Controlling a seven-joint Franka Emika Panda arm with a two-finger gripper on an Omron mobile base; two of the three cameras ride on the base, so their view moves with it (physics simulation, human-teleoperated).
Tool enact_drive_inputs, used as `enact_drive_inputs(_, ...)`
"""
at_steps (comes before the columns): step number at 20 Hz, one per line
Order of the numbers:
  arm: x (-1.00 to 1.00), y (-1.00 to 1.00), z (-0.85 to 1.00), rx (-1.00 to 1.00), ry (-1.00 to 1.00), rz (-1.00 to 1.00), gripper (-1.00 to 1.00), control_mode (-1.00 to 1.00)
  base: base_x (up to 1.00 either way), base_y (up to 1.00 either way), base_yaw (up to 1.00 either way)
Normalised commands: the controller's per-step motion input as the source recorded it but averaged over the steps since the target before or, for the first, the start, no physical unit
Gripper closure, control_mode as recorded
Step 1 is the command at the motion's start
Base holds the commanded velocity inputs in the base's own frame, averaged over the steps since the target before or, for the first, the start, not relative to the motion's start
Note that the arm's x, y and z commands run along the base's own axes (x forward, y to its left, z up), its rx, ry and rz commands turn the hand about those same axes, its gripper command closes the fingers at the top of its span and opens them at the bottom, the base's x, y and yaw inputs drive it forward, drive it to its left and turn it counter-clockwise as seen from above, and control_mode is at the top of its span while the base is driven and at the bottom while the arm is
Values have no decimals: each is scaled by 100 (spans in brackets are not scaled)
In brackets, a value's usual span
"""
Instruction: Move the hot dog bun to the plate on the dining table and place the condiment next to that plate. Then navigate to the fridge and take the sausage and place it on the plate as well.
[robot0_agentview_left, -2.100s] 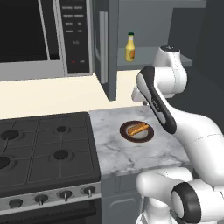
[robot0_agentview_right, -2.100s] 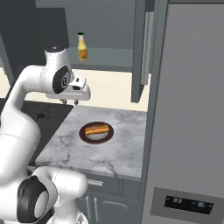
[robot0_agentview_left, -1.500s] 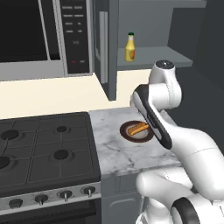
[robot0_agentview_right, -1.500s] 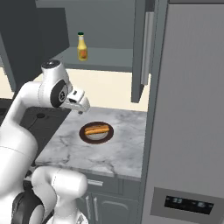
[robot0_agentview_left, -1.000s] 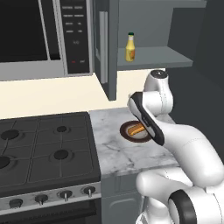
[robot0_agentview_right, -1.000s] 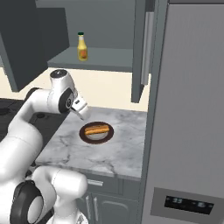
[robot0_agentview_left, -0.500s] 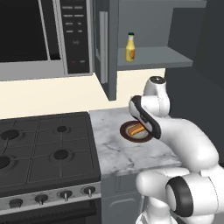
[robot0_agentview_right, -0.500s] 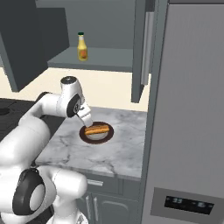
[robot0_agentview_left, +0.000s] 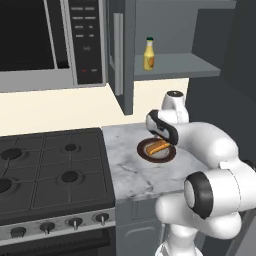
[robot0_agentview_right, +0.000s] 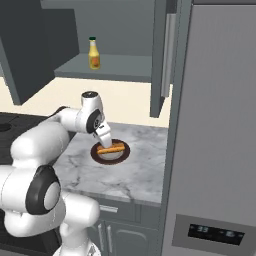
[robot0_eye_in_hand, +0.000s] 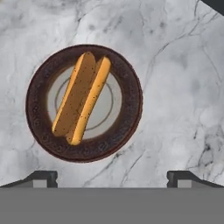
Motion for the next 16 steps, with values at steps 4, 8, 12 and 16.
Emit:
enact_drive_inputs(4, 41, 0, -29, 3, 15, 0, -100, -100, 0, 0, 0)
enact_drive_inputs(8, 39, 0, -32, 4, 13, 0, -100, -100, 0, 0, 0)
enact_drive_inputs(12, 26, 0, -35, 0, 4, 0, -100, -100, 0, 0, 0)
enact_drive_inputs(16, 1, 0, -36, 0, 0, 0, -100, -100, 0, 0, 0)
